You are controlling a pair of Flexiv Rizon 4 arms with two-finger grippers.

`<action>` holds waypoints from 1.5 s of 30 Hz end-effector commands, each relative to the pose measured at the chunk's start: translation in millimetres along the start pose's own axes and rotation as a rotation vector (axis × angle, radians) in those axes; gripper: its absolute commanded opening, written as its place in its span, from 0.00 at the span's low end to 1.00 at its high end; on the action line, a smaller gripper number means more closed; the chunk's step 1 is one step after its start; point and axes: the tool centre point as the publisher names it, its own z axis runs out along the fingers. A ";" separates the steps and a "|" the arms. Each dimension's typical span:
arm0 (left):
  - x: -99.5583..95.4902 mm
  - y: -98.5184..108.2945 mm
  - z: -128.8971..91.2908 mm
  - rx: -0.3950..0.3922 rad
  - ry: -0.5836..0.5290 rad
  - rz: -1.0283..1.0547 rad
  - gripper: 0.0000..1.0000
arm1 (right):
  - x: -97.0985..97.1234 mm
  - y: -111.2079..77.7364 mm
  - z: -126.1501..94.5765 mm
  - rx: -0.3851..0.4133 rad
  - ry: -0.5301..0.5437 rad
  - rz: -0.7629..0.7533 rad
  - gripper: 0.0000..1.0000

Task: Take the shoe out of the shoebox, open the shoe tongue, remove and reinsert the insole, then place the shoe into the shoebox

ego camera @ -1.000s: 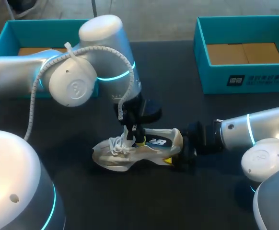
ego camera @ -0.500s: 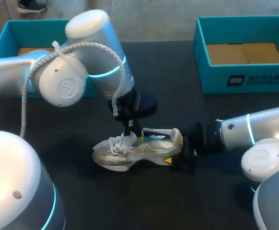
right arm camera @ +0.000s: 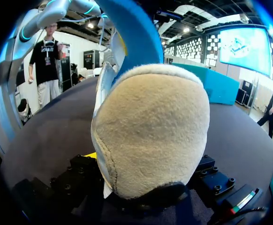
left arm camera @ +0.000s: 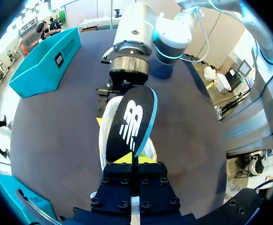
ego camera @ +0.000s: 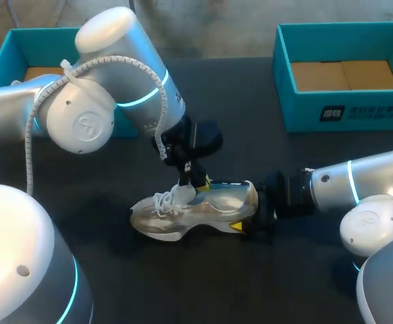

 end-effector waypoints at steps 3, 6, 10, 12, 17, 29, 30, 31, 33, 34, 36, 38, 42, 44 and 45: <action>4.3 -7.5 2.5 0.040 -0.020 -0.002 0.00 | 1.2 -2.8 7.4 0.007 -0.001 0.000 0.00; 6.0 -13.4 3.7 0.054 -0.024 0.001 0.00 | 1.2 -2.8 7.4 0.007 -0.001 0.000 0.00; 6.4 -21.3 5.1 0.078 -0.026 0.008 0.00 | 1.2 -2.8 7.4 0.007 -0.001 0.000 0.00; 5.1 -24.3 5.9 0.086 -0.025 0.008 0.00 | 1.2 -2.8 7.4 0.007 -0.001 0.000 0.00; 3.2 -31.5 9.1 0.109 -0.031 0.008 0.00 | 1.2 -2.8 7.4 0.007 -0.001 0.000 0.00; 5.5 -42.1 23.4 0.104 -0.120 0.023 0.28 | 1.2 -2.8 7.4 0.007 -0.001 0.000 0.00; 6.2 -42.0 23.6 0.101 -0.131 0.026 0.30 | 1.2 -2.8 7.4 0.007 -0.001 0.000 0.00; 6.6 -41.6 24.0 0.094 -0.148 0.025 0.32 | 1.2 -2.8 7.4 0.007 -0.001 0.000 0.00; 7.1 -40.9 25.1 0.088 -0.171 0.033 0.36 | 1.2 -2.8 7.4 0.007 -0.001 0.000 0.00; 7.2 -40.4 25.7 0.081 -0.186 0.033 0.38 | 1.2 -2.8 7.4 0.007 -0.001 0.000 0.00; 6.8 -40.0 28.4 0.059 -0.213 0.041 0.42 | 1.2 -2.8 7.4 0.007 -0.001 0.000 0.00; 6.9 -39.7 30.5 0.045 -0.240 0.044 0.43 | 1.2 -2.8 7.4 0.007 -0.001 0.000 0.00; 8.0 -40.4 32.2 0.030 -0.275 0.060 0.45 | 1.2 -2.8 7.4 0.007 -0.001 0.000 0.00; 7.9 -40.8 32.3 0.027 -0.295 0.062 0.45 | 1.2 -2.8 7.4 0.007 -0.001 0.000 0.00; 7.9 -41.0 32.3 0.022 -0.305 0.065 0.45 | 1.2 -2.8 7.4 0.007 -0.001 0.000 0.00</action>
